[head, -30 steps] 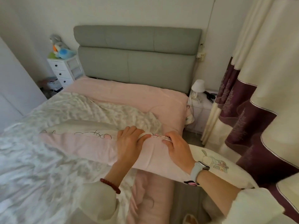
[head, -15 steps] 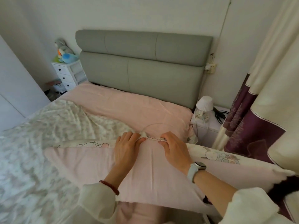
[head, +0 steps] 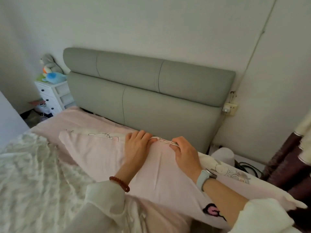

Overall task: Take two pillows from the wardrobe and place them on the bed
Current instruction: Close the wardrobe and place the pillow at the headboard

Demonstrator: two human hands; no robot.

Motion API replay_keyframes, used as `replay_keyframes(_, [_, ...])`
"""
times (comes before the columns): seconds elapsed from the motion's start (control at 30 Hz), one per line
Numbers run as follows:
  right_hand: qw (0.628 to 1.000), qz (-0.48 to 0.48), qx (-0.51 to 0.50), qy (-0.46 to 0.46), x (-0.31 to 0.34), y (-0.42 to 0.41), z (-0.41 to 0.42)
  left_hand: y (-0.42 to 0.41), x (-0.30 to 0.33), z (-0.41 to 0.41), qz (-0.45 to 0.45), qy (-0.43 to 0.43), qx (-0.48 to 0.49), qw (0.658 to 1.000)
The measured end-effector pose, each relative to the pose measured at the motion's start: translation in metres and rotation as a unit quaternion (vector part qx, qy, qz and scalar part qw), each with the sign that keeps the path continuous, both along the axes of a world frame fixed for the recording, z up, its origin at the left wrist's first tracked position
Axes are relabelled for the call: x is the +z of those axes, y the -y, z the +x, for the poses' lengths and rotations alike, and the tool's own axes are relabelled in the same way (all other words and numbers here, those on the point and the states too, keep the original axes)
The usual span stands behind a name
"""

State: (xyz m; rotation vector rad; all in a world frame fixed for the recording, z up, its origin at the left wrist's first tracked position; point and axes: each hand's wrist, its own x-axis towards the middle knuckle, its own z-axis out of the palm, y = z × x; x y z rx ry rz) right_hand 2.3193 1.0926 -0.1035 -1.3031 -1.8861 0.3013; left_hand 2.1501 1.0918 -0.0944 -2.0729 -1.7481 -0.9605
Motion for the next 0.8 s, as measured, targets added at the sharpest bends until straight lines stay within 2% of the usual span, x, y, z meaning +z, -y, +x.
replay_keyframes(0.13, [0.999,0.033,0.022,0.017,0.008,-0.079,-0.021,-0.08,0.0,-0.019,0.03,0.026,0.035,0.999])
replay_keyframes(0.23, [0.996,0.005,0.061,0.059,-0.017,-0.118,-0.038,-0.113,-0.032,-0.036,0.01,0.05,0.09,0.995])
replay_keyframes(0.37, [0.983,-0.119,0.105,0.091,-0.073,-0.146,-0.041,-0.134,-0.094,-0.055,-0.153,0.125,0.2,0.96])
replay_keyframes(0.47, [0.961,-0.224,0.103,0.124,-0.114,-0.161,-0.025,-0.136,-0.135,-0.052,-0.261,0.17,0.23,0.922])
replay_keyframes(0.63, [0.919,-0.344,0.085,0.174,-0.183,-0.198,0.006,-0.13,-0.2,-0.025,-0.369,0.317,0.276,0.829])
replay_keyframes(0.7, [0.907,-0.359,0.087,0.202,-0.214,-0.222,0.012,-0.131,-0.231,-0.015,-0.401,0.383,0.322,0.767])
replay_keyframes(0.8, [0.917,-0.319,0.082,0.227,-0.238,-0.25,0.016,-0.128,-0.259,-0.006,-0.405,0.477,0.387,0.677])
